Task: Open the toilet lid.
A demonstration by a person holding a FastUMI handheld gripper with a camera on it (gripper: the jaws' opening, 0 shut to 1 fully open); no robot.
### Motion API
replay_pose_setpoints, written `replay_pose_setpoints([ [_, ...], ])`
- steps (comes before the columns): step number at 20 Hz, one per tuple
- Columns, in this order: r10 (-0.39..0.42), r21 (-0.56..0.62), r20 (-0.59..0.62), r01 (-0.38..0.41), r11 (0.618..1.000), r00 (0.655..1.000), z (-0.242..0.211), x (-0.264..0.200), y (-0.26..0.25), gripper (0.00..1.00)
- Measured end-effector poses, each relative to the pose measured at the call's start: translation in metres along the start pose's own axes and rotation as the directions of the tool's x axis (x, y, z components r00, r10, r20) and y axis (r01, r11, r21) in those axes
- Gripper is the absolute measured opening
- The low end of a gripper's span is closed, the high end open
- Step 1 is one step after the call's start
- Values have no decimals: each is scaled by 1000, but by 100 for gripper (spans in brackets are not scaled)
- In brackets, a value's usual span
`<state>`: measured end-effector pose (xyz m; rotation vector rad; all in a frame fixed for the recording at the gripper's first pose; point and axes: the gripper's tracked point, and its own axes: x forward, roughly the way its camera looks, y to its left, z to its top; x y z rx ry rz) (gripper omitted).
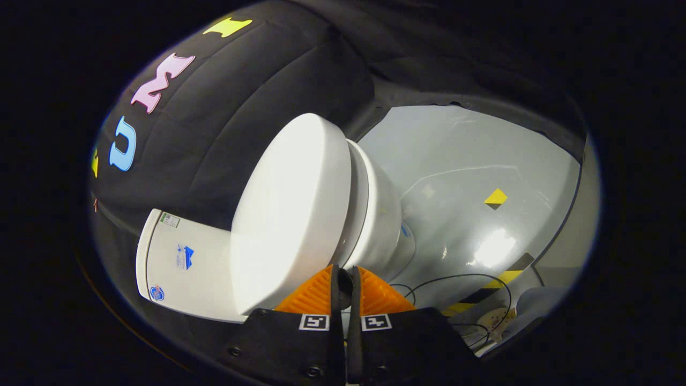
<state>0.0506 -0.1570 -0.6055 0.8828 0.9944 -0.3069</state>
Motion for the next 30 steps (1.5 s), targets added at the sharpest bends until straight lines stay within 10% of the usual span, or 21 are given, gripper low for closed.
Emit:
replay_pose_setpoints([
  [13, 3, -304, 158, 46, 952, 987, 26, -64, 75, 5],
  [30, 322, -562, 281, -117, 819, 904, -30, -156, 290, 5],
])
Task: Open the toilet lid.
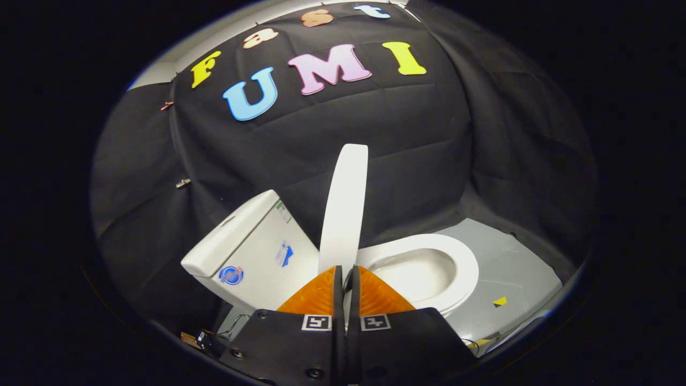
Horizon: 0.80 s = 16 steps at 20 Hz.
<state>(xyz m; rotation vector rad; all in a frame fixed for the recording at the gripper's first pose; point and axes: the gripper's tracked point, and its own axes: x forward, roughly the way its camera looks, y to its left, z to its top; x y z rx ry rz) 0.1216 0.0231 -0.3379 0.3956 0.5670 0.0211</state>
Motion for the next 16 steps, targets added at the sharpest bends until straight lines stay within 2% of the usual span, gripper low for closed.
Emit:
replay_pose_setpoints([
  [5, 100, -43, 1, -100, 994, 995, 8, 5, 63, 5],
  [16, 256, -84, -50, -259, 962, 965, -7, 15, 140, 5],
])
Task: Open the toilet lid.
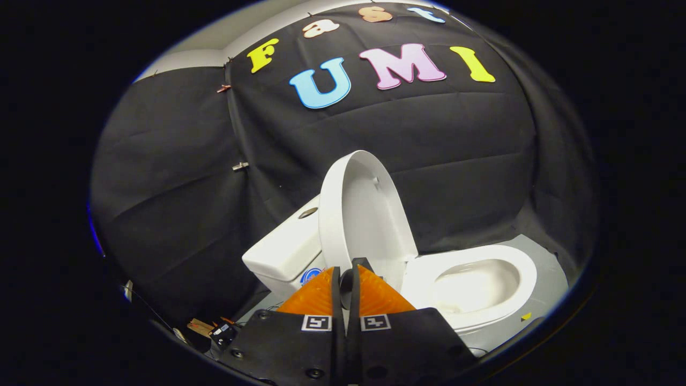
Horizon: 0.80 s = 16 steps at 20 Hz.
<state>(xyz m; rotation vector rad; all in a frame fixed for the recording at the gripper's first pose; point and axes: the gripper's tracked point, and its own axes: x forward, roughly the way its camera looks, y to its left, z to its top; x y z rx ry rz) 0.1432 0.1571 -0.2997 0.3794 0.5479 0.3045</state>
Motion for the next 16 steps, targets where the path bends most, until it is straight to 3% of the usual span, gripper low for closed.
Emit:
replay_pose_setpoints([
  [7, 49, -13, -25, -49, 999, 999, -4, 11, 21, 5],
  [16, 44, -35, -30, -45, 998, 999, -4, 14, 26, 5],
])
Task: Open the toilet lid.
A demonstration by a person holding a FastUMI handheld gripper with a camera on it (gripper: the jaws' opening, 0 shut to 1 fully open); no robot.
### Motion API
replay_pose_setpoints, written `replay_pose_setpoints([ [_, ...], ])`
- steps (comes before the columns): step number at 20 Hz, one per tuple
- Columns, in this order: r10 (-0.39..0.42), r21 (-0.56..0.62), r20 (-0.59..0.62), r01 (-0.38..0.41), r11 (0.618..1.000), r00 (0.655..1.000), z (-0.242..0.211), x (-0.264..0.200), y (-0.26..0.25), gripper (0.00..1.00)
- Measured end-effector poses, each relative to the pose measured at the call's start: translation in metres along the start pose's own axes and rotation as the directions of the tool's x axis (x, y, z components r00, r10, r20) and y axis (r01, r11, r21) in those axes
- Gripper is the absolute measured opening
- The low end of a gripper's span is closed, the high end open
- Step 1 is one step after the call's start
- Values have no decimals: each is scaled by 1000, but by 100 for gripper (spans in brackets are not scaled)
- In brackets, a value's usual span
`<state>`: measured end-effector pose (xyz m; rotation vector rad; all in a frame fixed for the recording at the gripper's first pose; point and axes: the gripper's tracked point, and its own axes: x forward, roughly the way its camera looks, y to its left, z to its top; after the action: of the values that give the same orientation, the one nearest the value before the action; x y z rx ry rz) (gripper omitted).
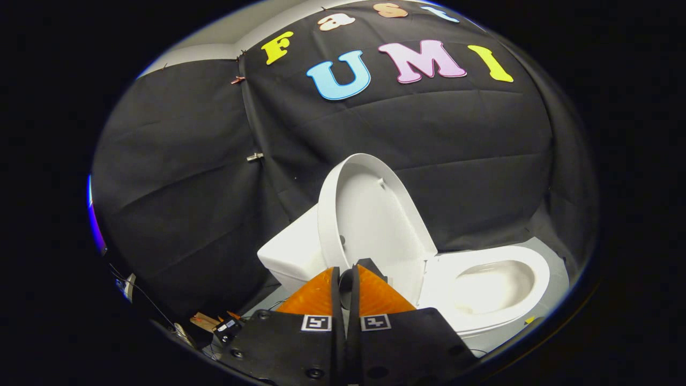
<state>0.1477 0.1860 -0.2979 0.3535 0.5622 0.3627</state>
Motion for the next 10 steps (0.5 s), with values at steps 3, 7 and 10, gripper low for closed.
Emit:
replay_pose_setpoints([
  [3, 8, 25, 5, -8, 1000, 1000, 2, -3, -3, 9],
  [7, 2, 35, 64, -4, 999, 998, 33, -26, -7, 41],
  [10, -37, 14, 168, 35, 999, 985, 75, -67, -19, 79],
])
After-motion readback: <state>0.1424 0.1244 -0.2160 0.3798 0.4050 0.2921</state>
